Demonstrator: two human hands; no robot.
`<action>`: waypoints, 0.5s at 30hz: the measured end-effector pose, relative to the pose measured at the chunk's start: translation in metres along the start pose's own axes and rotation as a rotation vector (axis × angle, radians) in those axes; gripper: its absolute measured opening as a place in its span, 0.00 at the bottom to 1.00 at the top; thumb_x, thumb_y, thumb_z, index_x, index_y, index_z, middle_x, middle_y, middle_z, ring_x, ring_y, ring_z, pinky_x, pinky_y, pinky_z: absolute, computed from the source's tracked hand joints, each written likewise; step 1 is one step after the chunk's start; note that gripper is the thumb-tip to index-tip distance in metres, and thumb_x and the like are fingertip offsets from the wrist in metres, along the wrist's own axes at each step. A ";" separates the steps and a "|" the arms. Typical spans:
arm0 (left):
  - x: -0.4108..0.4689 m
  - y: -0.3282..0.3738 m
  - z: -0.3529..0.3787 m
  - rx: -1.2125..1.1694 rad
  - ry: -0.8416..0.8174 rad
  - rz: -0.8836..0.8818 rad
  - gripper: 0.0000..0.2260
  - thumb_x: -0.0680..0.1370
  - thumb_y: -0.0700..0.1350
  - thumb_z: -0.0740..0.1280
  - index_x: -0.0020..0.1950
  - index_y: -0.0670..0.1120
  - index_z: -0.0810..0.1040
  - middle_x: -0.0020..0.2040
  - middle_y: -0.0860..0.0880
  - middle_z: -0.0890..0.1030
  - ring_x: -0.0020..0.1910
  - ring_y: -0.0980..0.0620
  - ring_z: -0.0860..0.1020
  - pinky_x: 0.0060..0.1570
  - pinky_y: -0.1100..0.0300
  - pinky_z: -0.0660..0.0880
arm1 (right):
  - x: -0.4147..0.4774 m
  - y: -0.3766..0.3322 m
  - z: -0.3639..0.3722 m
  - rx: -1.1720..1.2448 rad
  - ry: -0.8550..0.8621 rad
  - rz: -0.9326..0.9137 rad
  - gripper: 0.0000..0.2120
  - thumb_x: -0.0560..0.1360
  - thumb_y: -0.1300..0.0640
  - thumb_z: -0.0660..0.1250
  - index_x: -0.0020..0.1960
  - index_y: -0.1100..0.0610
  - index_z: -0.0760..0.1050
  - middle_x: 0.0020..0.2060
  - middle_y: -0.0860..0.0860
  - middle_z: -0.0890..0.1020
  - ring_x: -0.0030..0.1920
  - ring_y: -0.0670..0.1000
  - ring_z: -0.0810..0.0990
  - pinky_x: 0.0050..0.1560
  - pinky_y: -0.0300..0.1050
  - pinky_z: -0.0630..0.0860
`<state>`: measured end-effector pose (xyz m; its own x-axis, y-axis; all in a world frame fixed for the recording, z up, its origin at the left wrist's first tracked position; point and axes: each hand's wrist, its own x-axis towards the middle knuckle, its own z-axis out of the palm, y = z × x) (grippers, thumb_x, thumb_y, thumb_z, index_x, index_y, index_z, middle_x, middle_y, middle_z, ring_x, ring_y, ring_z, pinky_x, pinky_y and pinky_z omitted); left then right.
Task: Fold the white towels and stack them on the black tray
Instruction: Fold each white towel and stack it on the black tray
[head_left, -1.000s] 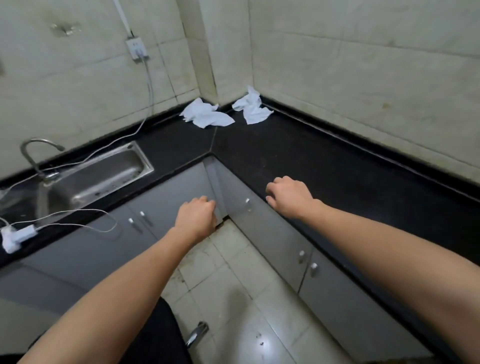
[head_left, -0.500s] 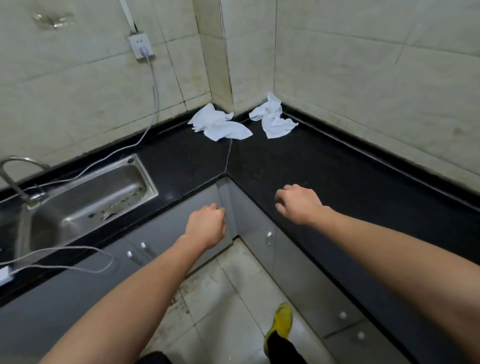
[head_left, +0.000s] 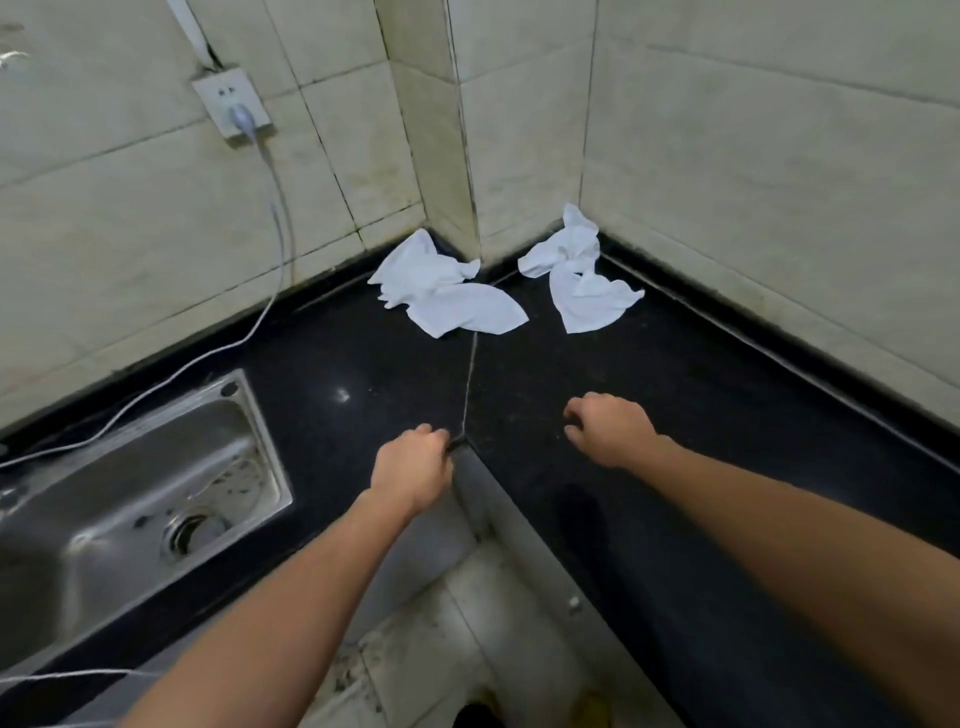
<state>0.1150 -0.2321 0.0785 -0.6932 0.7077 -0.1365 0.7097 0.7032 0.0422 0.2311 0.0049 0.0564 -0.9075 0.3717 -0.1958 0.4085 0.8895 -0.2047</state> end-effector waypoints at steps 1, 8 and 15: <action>0.015 -0.007 0.002 -0.017 -0.003 -0.009 0.10 0.78 0.49 0.60 0.54 0.47 0.76 0.53 0.47 0.76 0.52 0.44 0.77 0.44 0.54 0.71 | 0.015 0.001 0.002 0.008 0.000 0.003 0.14 0.79 0.48 0.60 0.61 0.51 0.74 0.56 0.52 0.77 0.53 0.54 0.78 0.49 0.50 0.75; 0.140 -0.063 0.025 -0.145 -0.112 -0.023 0.09 0.78 0.49 0.61 0.53 0.47 0.77 0.52 0.48 0.77 0.50 0.47 0.76 0.43 0.55 0.70 | 0.126 0.000 0.015 0.032 -0.043 0.076 0.14 0.78 0.48 0.60 0.60 0.51 0.75 0.56 0.52 0.77 0.54 0.55 0.78 0.51 0.50 0.74; 0.275 -0.116 0.054 -0.328 -0.273 -0.202 0.09 0.77 0.50 0.63 0.52 0.47 0.78 0.50 0.48 0.80 0.49 0.47 0.78 0.44 0.55 0.74 | 0.246 0.003 0.013 0.069 -0.094 0.214 0.13 0.78 0.49 0.60 0.59 0.52 0.75 0.54 0.52 0.79 0.53 0.56 0.78 0.49 0.48 0.74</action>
<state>-0.1510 -0.1230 -0.0170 -0.7235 0.5421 -0.4274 0.4569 0.8402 0.2921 0.0100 0.0955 -0.0046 -0.7876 0.5209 -0.3292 0.5994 0.7715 -0.2133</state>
